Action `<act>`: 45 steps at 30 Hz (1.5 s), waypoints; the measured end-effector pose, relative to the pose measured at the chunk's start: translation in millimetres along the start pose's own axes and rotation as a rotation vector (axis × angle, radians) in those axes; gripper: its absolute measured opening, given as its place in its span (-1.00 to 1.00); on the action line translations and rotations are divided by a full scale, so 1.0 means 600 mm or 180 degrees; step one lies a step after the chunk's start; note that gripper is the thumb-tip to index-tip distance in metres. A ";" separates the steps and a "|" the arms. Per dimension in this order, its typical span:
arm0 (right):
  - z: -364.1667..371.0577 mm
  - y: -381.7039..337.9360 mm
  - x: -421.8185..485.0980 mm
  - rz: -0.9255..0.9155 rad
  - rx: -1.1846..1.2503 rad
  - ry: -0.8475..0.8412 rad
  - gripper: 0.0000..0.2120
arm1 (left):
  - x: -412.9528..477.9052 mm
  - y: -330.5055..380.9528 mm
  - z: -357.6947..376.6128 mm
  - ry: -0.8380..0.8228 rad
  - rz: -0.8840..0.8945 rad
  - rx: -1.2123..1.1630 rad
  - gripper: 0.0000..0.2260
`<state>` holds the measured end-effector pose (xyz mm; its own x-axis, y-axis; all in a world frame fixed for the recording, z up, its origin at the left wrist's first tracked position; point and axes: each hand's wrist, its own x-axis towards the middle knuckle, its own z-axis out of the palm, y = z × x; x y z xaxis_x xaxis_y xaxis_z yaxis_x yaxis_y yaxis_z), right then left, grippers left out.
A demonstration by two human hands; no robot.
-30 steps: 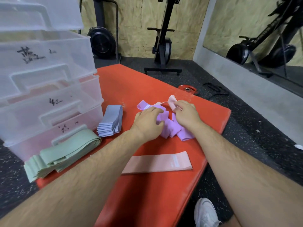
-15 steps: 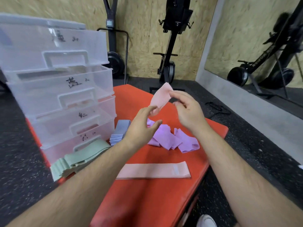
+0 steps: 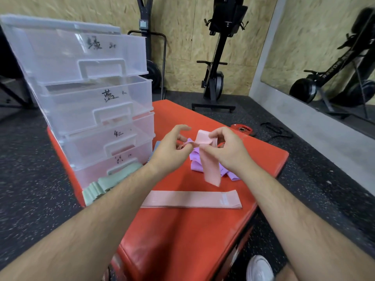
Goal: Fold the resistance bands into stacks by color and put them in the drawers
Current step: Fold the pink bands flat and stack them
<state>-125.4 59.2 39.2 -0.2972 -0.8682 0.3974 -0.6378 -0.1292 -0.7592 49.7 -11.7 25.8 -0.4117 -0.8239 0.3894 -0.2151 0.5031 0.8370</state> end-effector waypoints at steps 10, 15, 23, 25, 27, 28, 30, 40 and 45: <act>-0.008 0.019 0.000 0.0350 0.0015 -0.0578 -0.81 | 0.000 0.003 -0.016 0.0120 -0.0406 0.0142 -0.87; -0.027 0.021 -0.008 0.0595 0.0011 -0.1198 -0.68 | -0.004 -0.006 -0.032 0.0213 -0.0744 -0.0041 -0.88; -0.078 0.035 -0.016 0.0868 -0.0289 -0.1857 -0.77 | -0.025 -0.040 -0.066 0.0091 -0.1020 0.0154 -0.92; -0.090 0.056 -0.017 0.0996 -0.0256 -0.1943 -0.82 | -0.038 -0.056 -0.078 0.0001 -0.1162 0.0294 -0.94; -0.101 0.079 -0.019 0.0983 -0.0484 -0.1985 -0.82 | -0.053 -0.067 -0.086 -0.0084 -0.1278 0.0377 -0.91; -0.104 0.088 -0.022 0.0995 -0.0563 -0.2010 -0.82 | -0.059 -0.072 -0.090 -0.0137 -0.1256 0.0561 -0.88; -0.108 0.103 -0.027 0.1078 -0.0602 -0.2068 -0.87 | -0.066 -0.076 -0.096 -0.0253 -0.1108 0.1066 -0.85; -0.075 0.144 -0.042 0.1093 -0.1040 -0.2233 -0.89 | -0.098 -0.112 -0.090 -0.0776 -0.0510 0.2130 -0.90; -0.049 0.158 -0.047 0.0959 -0.1335 -0.2121 -0.87 | -0.103 -0.143 -0.080 -0.0850 -0.0505 0.2272 -0.88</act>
<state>-198.7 85.4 -28.8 -0.0995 -0.9553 -0.2785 -0.8486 0.2276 -0.4775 136.2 -16.6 -51.8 -0.5082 -0.8549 0.1040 -0.7700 0.5052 0.3897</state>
